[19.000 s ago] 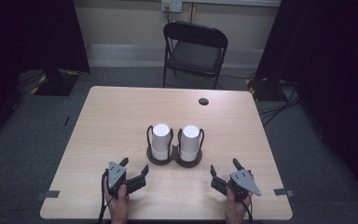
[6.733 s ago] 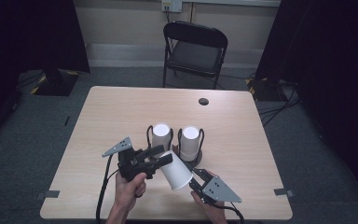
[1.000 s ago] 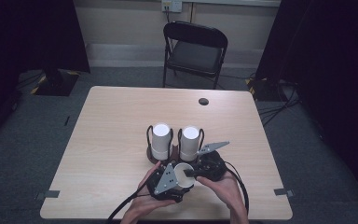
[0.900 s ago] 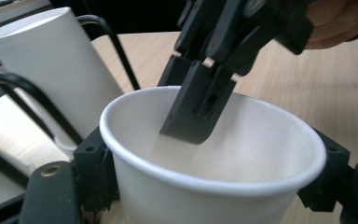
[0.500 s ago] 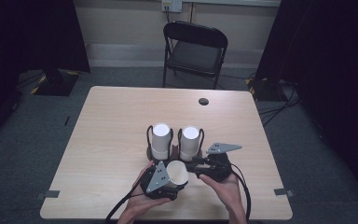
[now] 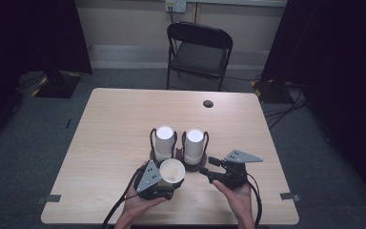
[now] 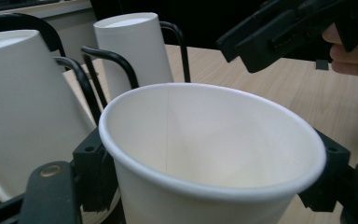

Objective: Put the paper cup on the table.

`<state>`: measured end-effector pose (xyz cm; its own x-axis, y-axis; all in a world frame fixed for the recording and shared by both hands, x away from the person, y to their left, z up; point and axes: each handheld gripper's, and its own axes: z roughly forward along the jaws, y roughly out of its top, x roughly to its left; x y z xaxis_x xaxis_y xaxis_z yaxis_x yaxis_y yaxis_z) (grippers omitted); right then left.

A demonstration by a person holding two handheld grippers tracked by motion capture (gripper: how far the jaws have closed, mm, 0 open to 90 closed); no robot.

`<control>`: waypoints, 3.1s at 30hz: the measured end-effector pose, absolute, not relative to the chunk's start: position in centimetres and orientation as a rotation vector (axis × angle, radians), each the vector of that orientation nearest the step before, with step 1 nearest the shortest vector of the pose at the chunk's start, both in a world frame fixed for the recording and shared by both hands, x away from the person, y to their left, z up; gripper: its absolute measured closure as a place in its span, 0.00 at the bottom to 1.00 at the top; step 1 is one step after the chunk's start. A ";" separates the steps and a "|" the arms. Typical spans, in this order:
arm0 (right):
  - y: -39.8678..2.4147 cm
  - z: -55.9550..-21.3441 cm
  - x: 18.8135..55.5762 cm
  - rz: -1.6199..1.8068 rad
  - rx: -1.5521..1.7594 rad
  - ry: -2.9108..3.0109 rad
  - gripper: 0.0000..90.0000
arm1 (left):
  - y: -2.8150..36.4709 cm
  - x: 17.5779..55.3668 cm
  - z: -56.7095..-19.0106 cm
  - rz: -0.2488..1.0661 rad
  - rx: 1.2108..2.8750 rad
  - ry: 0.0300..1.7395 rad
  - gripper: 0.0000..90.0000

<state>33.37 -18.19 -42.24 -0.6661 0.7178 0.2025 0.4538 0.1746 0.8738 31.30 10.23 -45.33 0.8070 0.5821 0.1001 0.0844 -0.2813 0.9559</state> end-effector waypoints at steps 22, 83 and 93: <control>-21.3 -44.8 32.4 1.444 1.258 1.853 0.23 | 15.3 32.4 -44.6 0.579 1.725 0.671 0.26; -22.5 -49.4 31.5 1.280 1.303 1.656 0.16 | 21.6 44.7 -47.0 0.674 1.591 1.047 0.23; -22.6 -49.4 31.5 1.298 1.304 1.661 0.18 | 21.4 45.0 -47.9 0.654 1.640 1.061 0.22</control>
<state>31.51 -22.65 -49.38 -0.2938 0.9525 0.0807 0.3085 0.0146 0.9511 45.04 21.44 -47.91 0.4619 0.8831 -0.0827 0.3224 -0.0803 0.9432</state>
